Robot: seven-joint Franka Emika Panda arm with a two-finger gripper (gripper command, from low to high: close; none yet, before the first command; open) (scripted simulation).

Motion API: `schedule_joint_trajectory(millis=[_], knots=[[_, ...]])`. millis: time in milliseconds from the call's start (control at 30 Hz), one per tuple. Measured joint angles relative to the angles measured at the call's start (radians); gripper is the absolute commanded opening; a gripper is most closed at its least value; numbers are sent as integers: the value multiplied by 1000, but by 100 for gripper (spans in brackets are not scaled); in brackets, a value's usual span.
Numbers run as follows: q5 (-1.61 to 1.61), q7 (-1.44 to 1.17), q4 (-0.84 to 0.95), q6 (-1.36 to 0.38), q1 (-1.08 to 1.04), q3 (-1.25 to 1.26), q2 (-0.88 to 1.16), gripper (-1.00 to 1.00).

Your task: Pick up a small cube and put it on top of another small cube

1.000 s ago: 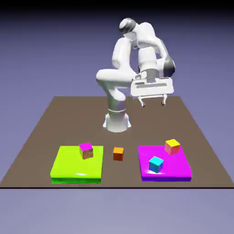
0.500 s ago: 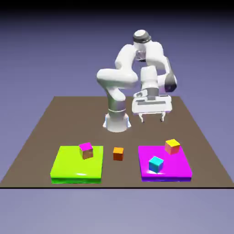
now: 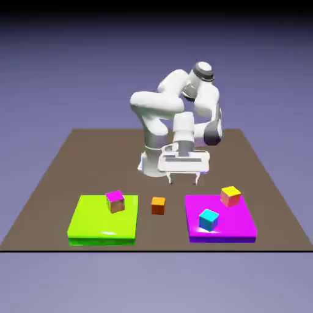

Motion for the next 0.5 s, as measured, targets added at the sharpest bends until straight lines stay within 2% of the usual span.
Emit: schedule_joint_trajectory(millis=[267,333,500], knots=[[332,-60,-30,-78,-70,290,-110,0],[334,-60,-31,-78,-70,291,-110,0],[447,-100,144,-129,-214,377,-291,0]])
